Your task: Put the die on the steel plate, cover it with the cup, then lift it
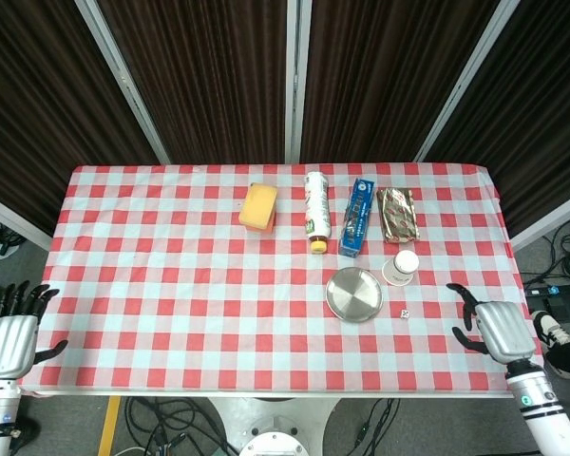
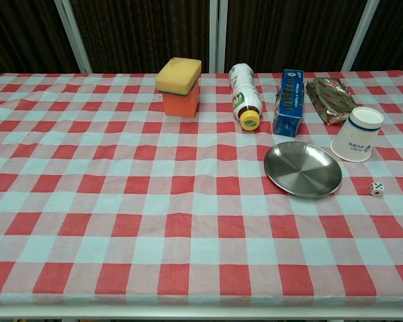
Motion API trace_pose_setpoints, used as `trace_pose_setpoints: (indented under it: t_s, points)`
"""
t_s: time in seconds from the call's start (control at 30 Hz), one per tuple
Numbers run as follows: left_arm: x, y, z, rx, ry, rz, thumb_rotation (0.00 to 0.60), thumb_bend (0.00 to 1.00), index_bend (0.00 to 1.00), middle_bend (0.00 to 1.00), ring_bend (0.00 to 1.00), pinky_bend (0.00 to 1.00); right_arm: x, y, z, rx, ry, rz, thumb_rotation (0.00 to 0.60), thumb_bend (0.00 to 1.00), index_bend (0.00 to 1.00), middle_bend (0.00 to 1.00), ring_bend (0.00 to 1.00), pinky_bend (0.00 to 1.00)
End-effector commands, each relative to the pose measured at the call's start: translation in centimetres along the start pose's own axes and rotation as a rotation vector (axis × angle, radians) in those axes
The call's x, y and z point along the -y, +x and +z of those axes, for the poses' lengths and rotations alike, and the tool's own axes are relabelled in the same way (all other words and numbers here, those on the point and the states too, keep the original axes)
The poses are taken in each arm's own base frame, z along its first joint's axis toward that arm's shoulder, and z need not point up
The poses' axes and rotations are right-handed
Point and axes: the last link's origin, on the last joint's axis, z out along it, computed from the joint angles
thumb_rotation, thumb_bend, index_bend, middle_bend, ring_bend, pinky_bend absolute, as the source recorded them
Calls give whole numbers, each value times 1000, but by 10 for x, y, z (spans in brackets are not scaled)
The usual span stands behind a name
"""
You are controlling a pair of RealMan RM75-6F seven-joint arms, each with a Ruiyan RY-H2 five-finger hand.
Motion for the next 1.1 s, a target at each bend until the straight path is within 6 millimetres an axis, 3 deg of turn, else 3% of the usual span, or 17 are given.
trace_pose_setpoints:
  t_s: [0.03, 0.47, 1.1]
  points:
    - [0, 0, 1, 2, -3, 3, 600, 27, 193, 145, 46, 32, 7, -16, 23, 55, -5, -20, 600, 270, 330, 831, 840, 859]
    - [1, -3, 2, 7, 0, -2, 600, 27, 193, 145, 46, 32, 21, -61, 58, 183, 14, -29, 600, 275, 378, 869, 880, 898]
    - [3, -5, 3, 9, 1, -7, 600, 27, 193, 145, 46, 32, 29, -79, 82, 237, 25, -39, 600, 297, 417, 873, 881, 902]
